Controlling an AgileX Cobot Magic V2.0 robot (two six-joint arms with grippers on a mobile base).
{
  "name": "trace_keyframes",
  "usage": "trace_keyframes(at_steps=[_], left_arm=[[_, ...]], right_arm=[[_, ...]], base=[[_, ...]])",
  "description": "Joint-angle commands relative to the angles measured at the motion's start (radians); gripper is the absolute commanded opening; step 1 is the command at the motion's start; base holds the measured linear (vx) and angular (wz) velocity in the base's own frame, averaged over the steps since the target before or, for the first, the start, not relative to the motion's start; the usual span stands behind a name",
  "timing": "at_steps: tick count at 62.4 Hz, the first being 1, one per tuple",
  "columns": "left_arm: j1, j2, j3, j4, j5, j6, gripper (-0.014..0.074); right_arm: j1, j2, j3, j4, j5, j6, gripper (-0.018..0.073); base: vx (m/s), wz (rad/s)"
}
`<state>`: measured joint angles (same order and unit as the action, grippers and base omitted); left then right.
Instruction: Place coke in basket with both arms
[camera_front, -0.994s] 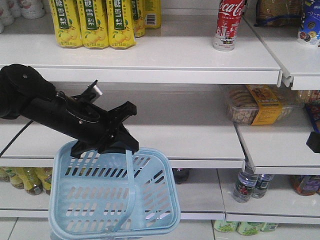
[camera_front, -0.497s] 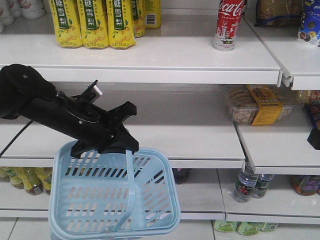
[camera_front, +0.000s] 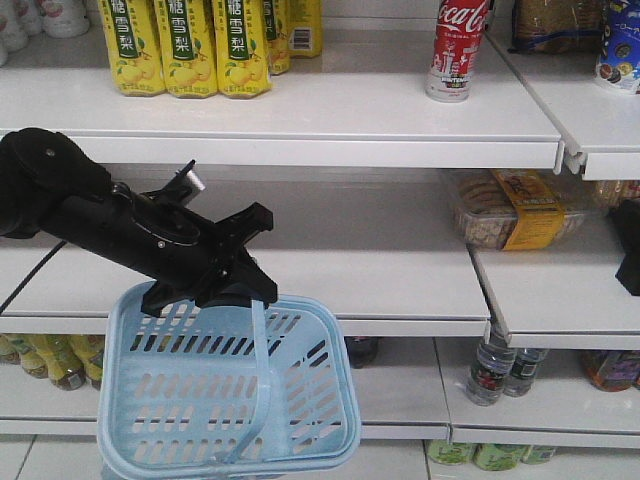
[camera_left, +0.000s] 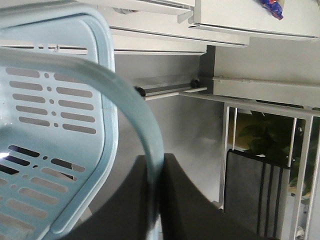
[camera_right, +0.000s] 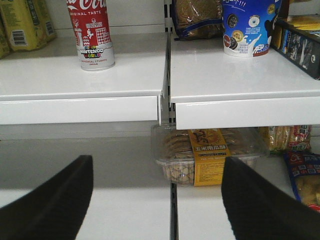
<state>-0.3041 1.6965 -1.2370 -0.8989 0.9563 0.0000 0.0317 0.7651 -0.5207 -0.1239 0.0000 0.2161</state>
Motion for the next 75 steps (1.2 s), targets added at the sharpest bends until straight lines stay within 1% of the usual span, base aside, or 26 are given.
trace_keyframes(at_steps=[1, 11, 18, 24, 33, 41, 50, 56, 63, 69, 75], left_arm=[[-0.006, -0.048, -0.028, -0.067, -0.001, 0.0, -0.0005], [-0.006, -0.048, -0.028, -0.067, -0.001, 0.0, -0.0005], [-0.006, -0.048, -0.028, -0.067, -0.001, 0.0, -0.0005], [-0.006, -0.048, -0.028, -0.067, -0.001, 0.0, -0.0005], [-0.006, -0.048, -0.028, -0.067, -0.001, 0.0, -0.0005], [-0.006, -0.048, -0.028, -0.067, -0.001, 0.0, -0.0005], [-0.006, -0.048, -0.028, -0.067, -0.001, 0.0, -0.0005], [-0.006, -0.048, -0.028, -0.067, -0.001, 0.0, -0.0005], [-0.006, -0.048, -0.028, -0.067, -0.001, 0.0, -0.0005], [-0.006, -0.048, -0.028, -0.067, -0.001, 0.0, -0.0005], [-0.006, -0.048, -0.028, -0.067, -0.001, 0.0, -0.0005]], right_arm=[[-0.007, 0.0, -0.036, -0.01, -0.086, -0.01, 0.0553], [-0.006, 0.0, -0.036, -0.018, -0.185, -0.01, 0.0553], [-0.006, 0.012, -0.037, -0.079, -0.277, 0.003, 0.0553], [-0.006, 0.035, -0.052, -0.14, -0.323, 0.026, 0.0553], [-0.006, 0.083, -0.112, -0.235, -0.354, 0.112, 0.0553], [-0.006, 0.146, -0.187, -0.334, -0.36, 0.217, 0.0553], [-0.006, 0.227, -0.277, -0.495, -0.404, 0.346, 0.0553], [-0.006, 0.282, -0.334, -0.578, -0.45, 0.437, 0.0553], [-0.006, 0.346, -0.403, -0.643, -0.471, 0.525, 0.0553], [-0.006, 0.4, -0.472, -0.683, -0.471, 0.568, 0.0553], [-0.006, 0.444, -0.534, -0.695, -0.471, 0.612, 0.0553]], base=[[0.0, 0.0], [0.0, 0.0], [0.0, 0.0], [0.0, 0.0], [0.0, 0.0], [0.0, 0.0], [0.0, 0.0], [0.0, 0.0], [0.0, 0.0], [0.0, 0.0], [0.0, 0.0]])
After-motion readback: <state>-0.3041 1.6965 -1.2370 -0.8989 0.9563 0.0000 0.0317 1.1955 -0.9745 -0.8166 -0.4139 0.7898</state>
